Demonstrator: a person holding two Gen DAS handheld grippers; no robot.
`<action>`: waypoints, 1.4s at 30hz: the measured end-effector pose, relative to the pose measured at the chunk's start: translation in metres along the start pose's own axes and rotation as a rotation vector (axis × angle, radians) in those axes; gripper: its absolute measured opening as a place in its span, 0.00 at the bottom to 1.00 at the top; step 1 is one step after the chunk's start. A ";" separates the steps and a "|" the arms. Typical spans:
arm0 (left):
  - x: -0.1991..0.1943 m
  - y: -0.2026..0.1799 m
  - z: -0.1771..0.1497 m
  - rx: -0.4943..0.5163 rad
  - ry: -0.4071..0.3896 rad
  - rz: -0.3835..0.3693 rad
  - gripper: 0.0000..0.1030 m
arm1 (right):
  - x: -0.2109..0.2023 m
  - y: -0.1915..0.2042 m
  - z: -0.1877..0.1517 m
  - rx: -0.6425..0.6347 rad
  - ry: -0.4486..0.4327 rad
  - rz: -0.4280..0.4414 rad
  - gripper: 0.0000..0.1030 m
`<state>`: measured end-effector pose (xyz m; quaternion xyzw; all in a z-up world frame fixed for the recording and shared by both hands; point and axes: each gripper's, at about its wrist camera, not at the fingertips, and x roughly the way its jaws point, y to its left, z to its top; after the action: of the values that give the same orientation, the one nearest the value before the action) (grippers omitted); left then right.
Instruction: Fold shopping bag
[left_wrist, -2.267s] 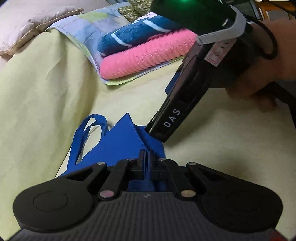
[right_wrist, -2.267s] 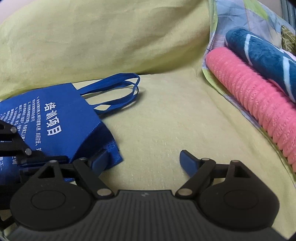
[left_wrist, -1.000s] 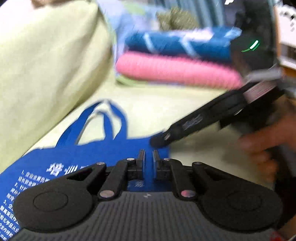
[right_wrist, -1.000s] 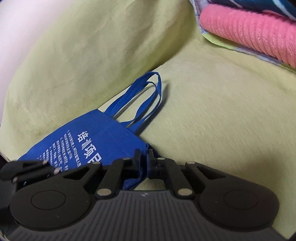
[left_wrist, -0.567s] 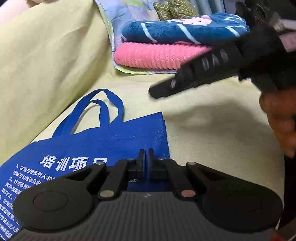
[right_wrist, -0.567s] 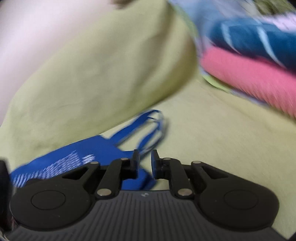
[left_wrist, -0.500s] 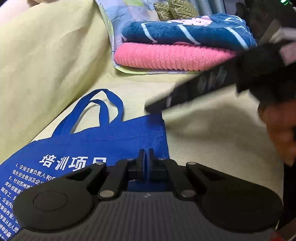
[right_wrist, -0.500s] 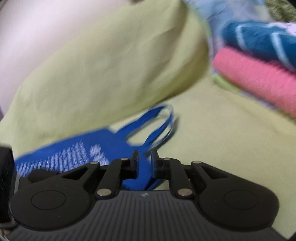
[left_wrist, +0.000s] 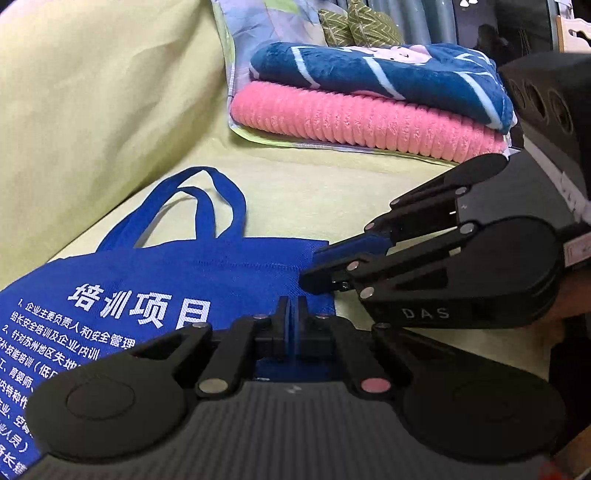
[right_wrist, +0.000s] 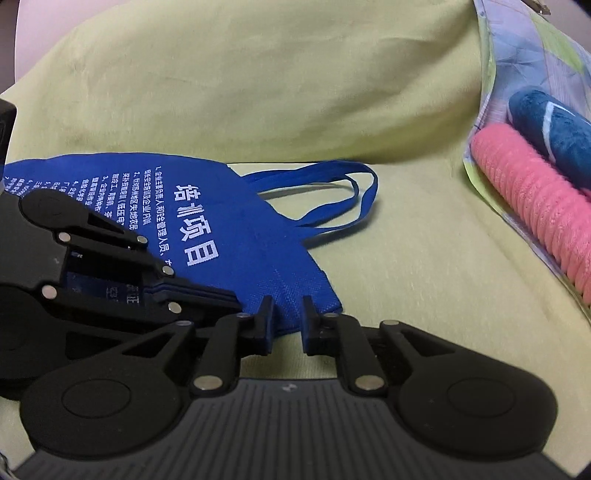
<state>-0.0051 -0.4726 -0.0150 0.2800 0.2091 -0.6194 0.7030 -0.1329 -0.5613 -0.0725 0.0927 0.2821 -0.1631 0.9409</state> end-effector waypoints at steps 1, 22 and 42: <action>-0.004 0.004 0.003 -0.007 0.011 -0.001 0.11 | 0.000 -0.001 0.000 0.000 0.000 0.001 0.10; 0.033 0.318 -0.013 -0.529 0.357 -0.027 0.68 | 0.004 -0.006 0.000 0.006 -0.001 0.022 0.11; -0.063 0.142 0.046 -0.010 0.034 0.077 0.00 | 0.010 -0.014 0.003 0.094 0.001 0.040 0.11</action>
<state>0.1236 -0.4441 0.0793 0.2948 0.2134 -0.5857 0.7242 -0.1291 -0.5778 -0.0770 0.1423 0.2729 -0.1573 0.9384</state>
